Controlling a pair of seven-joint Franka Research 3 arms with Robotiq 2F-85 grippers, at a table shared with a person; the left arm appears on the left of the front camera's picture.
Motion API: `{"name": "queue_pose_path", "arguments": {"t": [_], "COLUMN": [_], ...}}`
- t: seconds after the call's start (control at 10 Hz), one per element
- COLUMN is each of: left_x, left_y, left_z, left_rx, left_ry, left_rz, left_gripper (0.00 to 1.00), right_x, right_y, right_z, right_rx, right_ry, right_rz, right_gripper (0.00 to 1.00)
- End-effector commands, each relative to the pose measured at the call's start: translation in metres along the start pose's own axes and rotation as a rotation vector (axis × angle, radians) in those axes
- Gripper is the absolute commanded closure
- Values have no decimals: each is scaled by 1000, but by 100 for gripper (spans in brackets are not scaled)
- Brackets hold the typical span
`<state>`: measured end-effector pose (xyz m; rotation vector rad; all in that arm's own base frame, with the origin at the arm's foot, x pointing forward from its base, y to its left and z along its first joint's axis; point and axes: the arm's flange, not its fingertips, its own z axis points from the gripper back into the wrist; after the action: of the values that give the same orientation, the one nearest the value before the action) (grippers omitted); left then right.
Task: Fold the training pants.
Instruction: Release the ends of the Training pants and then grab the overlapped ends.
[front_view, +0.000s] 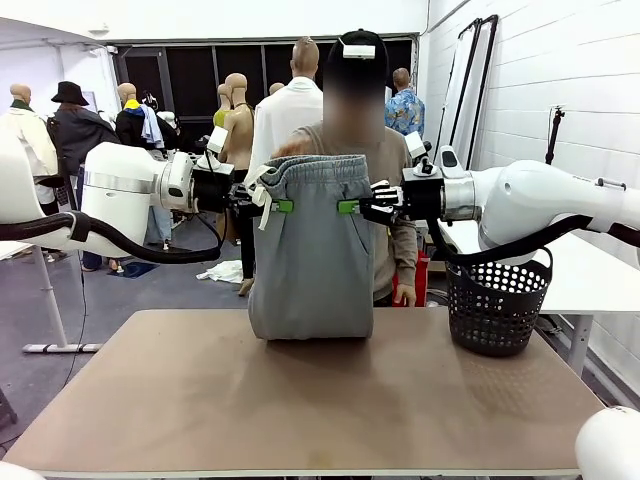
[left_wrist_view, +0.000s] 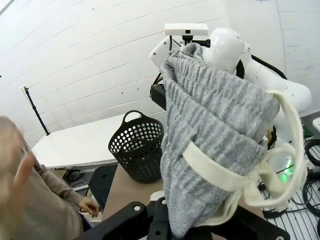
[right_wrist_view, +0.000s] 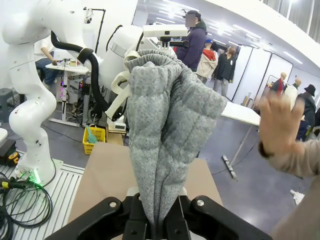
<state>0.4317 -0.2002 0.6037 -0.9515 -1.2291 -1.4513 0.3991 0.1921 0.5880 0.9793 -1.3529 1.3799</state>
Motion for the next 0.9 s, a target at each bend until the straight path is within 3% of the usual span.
{"name": "queue_pose_path", "arguments": {"t": [0.0, 0.8], "left_x": [1, 1], "left_y": [-3, -3], "left_z": [1, 1], "left_rx": [15, 15], "left_ry": [-22, -22], "left_rz": [-19, -19], "left_gripper": [100, 100], "right_x": [3, 3], "right_y": [1, 1], "right_z": [-1, -1], "right_rx": [-2, -2], "right_ry": [0, 0], "right_rz": [4, 4], "right_gripper": [100, 100]}}
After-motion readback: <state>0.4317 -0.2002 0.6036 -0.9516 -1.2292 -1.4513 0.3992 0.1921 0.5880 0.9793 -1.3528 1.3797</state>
